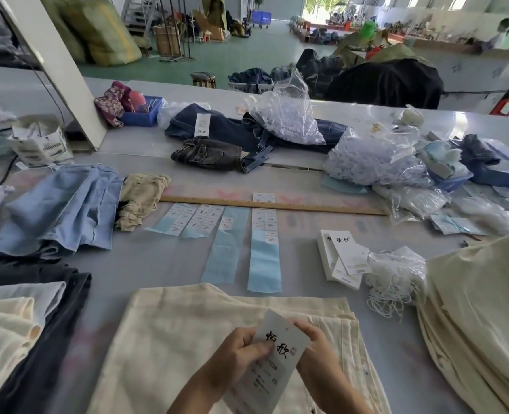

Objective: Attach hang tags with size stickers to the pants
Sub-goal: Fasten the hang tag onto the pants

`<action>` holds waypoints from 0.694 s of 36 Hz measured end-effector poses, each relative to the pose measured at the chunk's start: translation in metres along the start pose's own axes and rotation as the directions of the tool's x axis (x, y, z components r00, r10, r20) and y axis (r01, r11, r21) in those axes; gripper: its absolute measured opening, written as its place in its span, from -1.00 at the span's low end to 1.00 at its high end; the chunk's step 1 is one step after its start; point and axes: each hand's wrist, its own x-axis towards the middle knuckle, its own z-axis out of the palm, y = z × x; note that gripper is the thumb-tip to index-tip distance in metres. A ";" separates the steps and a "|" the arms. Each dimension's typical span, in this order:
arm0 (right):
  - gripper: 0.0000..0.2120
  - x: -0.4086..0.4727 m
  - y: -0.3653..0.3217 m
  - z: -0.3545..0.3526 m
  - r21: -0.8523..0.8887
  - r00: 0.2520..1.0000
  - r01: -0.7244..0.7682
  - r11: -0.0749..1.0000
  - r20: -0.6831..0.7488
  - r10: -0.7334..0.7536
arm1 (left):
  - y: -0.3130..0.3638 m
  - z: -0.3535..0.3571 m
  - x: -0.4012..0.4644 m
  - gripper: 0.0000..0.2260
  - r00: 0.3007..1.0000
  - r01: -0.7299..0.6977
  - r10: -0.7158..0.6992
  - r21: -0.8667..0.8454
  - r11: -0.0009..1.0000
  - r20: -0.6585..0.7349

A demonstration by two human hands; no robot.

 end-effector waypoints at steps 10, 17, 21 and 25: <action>-0.78 0.002 0.000 -0.010 0.366 0.984 -0.026 0.930 -0.156 0.089 | -0.006 0.001 0.004 -0.69 0.986 0.110 -0.107 0.019 0.994 -0.129; -0.75 -0.003 -0.002 -0.005 0.333 0.990 -0.078 0.940 -0.086 0.112 | -0.011 0.005 0.006 -0.56 0.969 0.039 0.014 0.210 0.977 -0.245; -0.77 -0.007 -0.003 -0.005 0.332 0.993 -0.118 0.936 0.053 0.107 | -0.006 0.006 0.004 -0.52 0.974 -0.029 0.079 0.230 0.973 -0.210; -0.70 -0.010 -0.008 -0.006 0.377 0.988 -0.116 0.919 0.140 0.067 | -0.001 0.004 0.000 -0.59 0.978 -0.075 0.108 0.185 0.980 -0.176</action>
